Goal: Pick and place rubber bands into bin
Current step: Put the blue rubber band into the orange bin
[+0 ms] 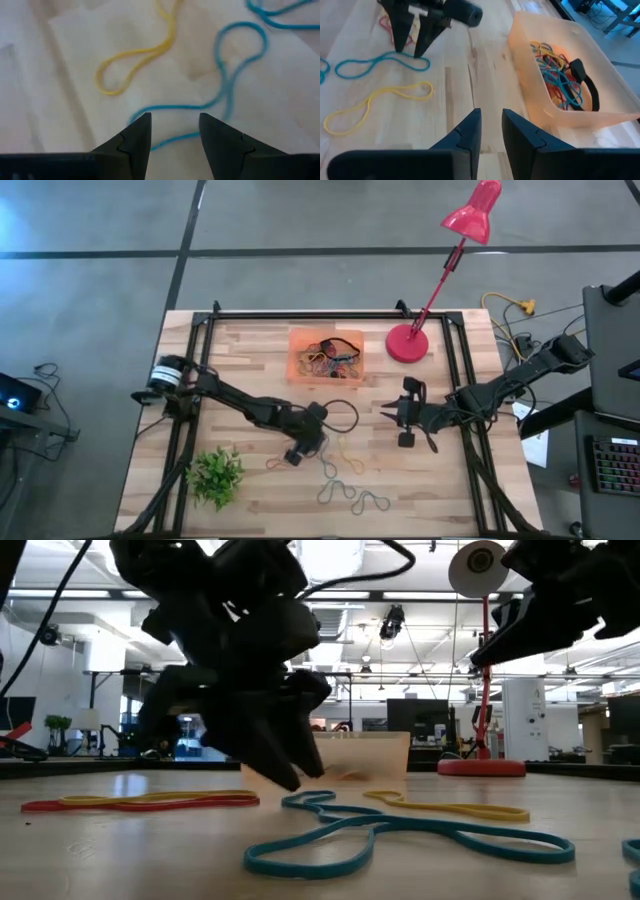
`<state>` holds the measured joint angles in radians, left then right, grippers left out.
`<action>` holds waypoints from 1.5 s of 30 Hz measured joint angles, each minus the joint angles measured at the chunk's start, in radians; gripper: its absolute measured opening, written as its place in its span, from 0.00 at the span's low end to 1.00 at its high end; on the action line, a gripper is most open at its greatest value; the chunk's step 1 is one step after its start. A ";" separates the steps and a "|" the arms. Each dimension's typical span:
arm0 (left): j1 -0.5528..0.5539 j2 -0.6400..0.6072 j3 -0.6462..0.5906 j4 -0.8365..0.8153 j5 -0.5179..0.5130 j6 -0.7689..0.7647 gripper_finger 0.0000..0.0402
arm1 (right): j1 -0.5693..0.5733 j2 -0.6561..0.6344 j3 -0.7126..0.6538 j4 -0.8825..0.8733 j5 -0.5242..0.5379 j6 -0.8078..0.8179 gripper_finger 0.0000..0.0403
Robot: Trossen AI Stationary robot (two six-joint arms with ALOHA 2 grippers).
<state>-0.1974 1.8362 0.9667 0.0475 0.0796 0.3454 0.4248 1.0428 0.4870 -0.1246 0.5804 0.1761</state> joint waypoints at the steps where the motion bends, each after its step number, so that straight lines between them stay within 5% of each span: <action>1: 0.000 0.000 0.003 0.004 -0.021 0.000 0.37 | 0.000 0.000 0.000 0.001 0.000 0.000 0.16; 16: 0.019 0.001 -0.002 0.024 -0.343 -0.048 0.37 | -0.002 0.000 0.000 0.004 0.000 0.002 0.17; 29: -0.007 0.063 0.005 0.035 -0.225 -0.078 0.37 | -0.002 0.000 0.000 0.005 0.000 0.001 0.16; 40: -0.004 0.066 0.007 0.024 0.007 -0.139 0.37 | -0.002 0.000 0.000 0.010 -0.001 0.001 0.15; 45: -0.001 0.052 0.005 0.029 -0.014 -0.144 0.37 | -0.002 0.000 0.000 0.010 -0.001 0.003 0.15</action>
<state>-0.1982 1.8880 0.9713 0.0768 0.0655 0.2011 0.4229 1.0424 0.4873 -0.1143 0.5797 0.1787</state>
